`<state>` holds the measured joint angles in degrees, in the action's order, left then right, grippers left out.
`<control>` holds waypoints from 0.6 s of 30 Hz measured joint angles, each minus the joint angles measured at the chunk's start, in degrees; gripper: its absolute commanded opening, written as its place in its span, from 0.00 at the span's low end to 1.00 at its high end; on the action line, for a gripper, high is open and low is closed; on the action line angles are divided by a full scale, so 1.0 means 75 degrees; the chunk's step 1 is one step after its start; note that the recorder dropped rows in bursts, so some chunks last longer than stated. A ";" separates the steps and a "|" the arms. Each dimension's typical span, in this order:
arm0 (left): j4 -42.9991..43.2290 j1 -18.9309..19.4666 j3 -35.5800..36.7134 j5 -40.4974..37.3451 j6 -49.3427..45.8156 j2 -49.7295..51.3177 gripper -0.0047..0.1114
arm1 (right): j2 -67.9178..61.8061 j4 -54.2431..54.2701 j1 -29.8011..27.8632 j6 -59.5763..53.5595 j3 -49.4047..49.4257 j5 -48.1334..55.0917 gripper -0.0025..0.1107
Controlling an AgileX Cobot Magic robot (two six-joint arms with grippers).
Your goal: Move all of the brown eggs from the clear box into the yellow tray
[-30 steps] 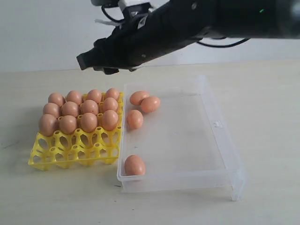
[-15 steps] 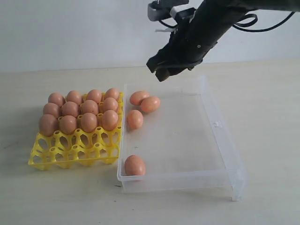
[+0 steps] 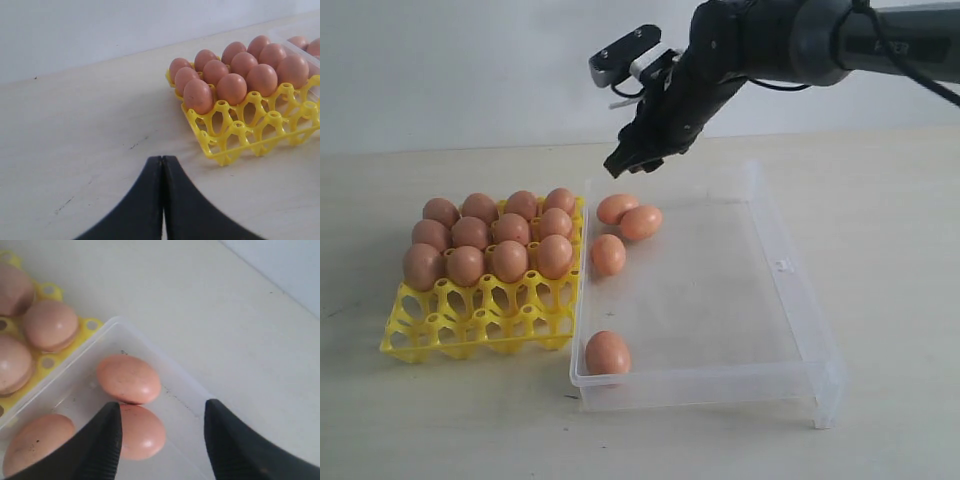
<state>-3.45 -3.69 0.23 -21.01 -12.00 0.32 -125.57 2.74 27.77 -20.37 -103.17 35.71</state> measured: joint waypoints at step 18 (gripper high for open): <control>0.0000 0.0000 0.0000 0.0000 0.0000 0.0000 0.04 | -0.0965 -0.0365 0.0279 -0.0303 0.0000 0.0099 0.61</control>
<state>-3.45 -3.69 0.23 -21.01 -12.00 0.32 -132.81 0.00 29.87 -22.65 -103.17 36.46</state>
